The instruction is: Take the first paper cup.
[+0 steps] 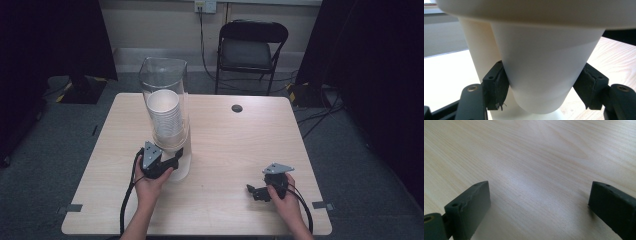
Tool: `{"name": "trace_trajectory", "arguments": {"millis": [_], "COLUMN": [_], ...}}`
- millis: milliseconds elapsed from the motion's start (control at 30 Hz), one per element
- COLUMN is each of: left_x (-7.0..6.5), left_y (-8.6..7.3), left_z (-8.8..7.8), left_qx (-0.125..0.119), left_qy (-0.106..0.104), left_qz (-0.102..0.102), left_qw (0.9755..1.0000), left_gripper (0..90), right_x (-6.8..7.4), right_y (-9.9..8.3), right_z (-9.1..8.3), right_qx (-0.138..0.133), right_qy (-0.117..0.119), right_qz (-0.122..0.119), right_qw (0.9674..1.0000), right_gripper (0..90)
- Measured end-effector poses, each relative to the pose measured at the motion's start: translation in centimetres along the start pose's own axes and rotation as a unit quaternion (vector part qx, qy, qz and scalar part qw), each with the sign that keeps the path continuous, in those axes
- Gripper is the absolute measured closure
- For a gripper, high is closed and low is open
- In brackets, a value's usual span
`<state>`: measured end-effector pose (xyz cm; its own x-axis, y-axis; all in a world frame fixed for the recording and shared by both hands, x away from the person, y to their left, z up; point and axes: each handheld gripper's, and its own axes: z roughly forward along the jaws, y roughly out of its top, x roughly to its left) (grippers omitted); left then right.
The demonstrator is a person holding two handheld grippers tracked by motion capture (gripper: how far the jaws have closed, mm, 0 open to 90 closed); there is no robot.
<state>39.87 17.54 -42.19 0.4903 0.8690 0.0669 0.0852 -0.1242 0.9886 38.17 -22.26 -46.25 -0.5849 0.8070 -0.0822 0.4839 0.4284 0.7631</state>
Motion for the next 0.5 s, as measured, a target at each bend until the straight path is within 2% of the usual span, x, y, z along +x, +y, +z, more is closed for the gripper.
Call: {"name": "trace_trajectory", "arguments": {"millis": [333,500], "left_x": [-0.22,-0.09], "left_y": [-0.02,-0.26], "left_z": [-0.11,-0.17], "left_qx": [0.005,0.000], "left_qy": [0.002,0.004], "left_qz": [0.000,0.014], "left_qw": [1.0000,0.9999], "left_gripper": [33.7,33.8], "right_x": [0.00,0.00], "right_y": [0.00,0.00], "right_z": [0.00,0.00], "right_qx": [0.000,0.000], "right_qy": [0.000,0.000], "right_qz": [0.000,0.000], "right_qw": [1.0000,1.0000], "right_gripper": [3.4,3.5]}}
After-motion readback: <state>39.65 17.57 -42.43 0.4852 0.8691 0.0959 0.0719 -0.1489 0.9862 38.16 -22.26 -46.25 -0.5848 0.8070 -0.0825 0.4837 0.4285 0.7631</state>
